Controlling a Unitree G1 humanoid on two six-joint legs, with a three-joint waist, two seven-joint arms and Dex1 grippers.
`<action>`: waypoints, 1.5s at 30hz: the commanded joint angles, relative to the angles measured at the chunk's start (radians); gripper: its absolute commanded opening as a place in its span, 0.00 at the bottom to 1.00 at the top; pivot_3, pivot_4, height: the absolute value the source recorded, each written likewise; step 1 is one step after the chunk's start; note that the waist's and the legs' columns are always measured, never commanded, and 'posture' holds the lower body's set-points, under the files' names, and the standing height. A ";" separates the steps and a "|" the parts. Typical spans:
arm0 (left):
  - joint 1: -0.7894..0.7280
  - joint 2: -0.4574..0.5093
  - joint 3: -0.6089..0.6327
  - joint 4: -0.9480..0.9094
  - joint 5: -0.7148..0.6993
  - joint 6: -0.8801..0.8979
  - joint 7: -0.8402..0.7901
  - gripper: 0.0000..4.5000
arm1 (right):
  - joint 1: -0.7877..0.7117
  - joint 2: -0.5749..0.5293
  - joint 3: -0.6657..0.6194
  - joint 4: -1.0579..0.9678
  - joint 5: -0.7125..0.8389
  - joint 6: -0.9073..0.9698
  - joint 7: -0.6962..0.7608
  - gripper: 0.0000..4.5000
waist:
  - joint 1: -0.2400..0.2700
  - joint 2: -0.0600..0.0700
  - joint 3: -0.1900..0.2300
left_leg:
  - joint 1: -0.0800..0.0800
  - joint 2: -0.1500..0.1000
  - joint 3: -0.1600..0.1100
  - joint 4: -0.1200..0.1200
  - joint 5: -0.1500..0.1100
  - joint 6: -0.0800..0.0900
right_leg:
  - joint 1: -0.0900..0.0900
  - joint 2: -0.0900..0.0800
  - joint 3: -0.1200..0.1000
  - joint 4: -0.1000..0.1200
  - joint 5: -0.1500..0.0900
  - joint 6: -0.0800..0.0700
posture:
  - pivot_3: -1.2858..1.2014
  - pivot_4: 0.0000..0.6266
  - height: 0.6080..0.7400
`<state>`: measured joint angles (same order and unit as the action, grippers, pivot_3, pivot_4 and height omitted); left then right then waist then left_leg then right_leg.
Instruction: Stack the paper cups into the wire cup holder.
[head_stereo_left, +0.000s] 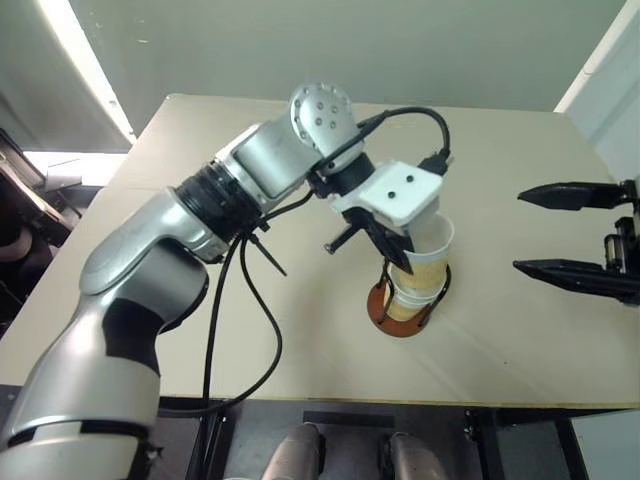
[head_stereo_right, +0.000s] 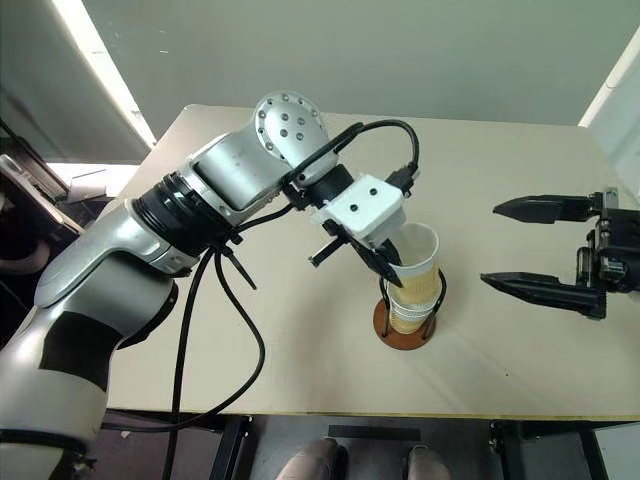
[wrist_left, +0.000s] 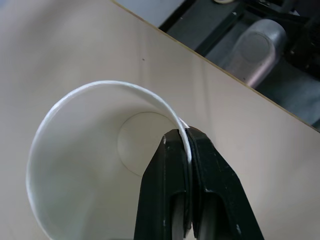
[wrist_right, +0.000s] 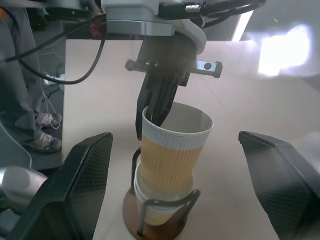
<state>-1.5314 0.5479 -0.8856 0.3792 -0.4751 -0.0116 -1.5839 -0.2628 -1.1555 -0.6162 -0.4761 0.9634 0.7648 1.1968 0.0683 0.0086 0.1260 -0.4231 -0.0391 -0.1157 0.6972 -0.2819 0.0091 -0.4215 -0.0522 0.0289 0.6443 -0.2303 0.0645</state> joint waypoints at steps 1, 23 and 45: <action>-0.015 0.014 -0.006 -0.016 -0.013 -0.032 -0.031 0.02 | 0.049 -0.025 -0.058 -0.036 -0.029 -0.025 0.036 0.93 | 0.000 0.000 0.000 | 0.000 0.000 0.000 0.000 0.000 0.000 | 0.000 0.000 0.000 0.000 0.000 0.000 | 0.52 0.24 1.00; 0.019 -0.118 0.247 0.103 0.112 0.057 -0.029 0.81 | 0.028 -0.050 0.032 0.013 -0.063 -0.079 0.046 0.93 | 0.005 0.000 0.000 | 0.002 0.000 0.002 0.001 -0.001 0.001 | 0.002 0.000 0.000 0.000 0.000 0.002 | 0.52 0.24 1.00; 0.647 -0.024 0.969 -0.353 0.004 0.719 0.766 1.00 | -0.368 0.354 0.403 0.606 -0.430 -0.174 -0.421 0.93 | -0.004 0.002 -0.001 | 0.006 0.000 0.006 0.003 0.000 0.002 | 0.002 0.001 0.003 0.000 0.001 0.004 | 0.52 0.24 1.00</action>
<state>-0.8811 0.5271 0.0359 0.0998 -0.4433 0.6843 -0.8670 -0.6051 -0.8050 -0.1944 0.1147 0.5539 0.6278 0.8057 0.0639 0.0105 0.1249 -0.4173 -0.0388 -0.1097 0.7006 -0.2814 0.0113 -0.4192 -0.0515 0.0318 0.6443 -0.2298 0.0686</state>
